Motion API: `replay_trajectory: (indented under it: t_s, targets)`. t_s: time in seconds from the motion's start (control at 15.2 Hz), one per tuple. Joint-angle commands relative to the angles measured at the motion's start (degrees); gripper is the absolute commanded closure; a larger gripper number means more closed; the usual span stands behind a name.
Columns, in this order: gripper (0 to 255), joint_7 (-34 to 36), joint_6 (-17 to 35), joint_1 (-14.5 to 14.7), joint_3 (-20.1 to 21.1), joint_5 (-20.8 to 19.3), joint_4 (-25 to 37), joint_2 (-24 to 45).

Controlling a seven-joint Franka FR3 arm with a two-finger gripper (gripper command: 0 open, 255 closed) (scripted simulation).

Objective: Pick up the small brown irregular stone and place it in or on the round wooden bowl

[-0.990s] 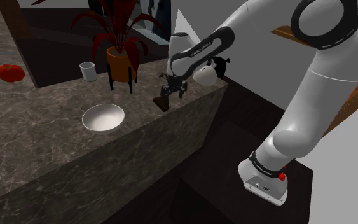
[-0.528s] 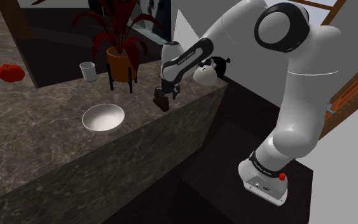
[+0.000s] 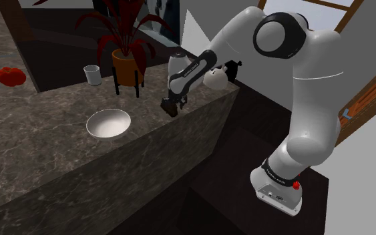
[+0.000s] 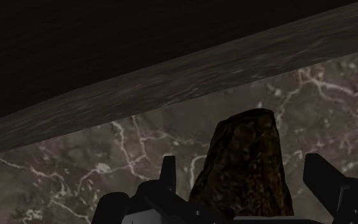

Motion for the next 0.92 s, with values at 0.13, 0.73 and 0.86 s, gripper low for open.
replay_trajectory:
  t_s: [0.13,0.73,0.86]
  targets:
    - [0,0.09,0.5,0.05,-0.07,-0.08,0.05,0.53]
    - [255,0.1,0.48,0.06,-0.06,-0.08,0.06,0.52]
    - [255,0.09,0.49,0.05,-0.06,-0.08,0.01,0.48]
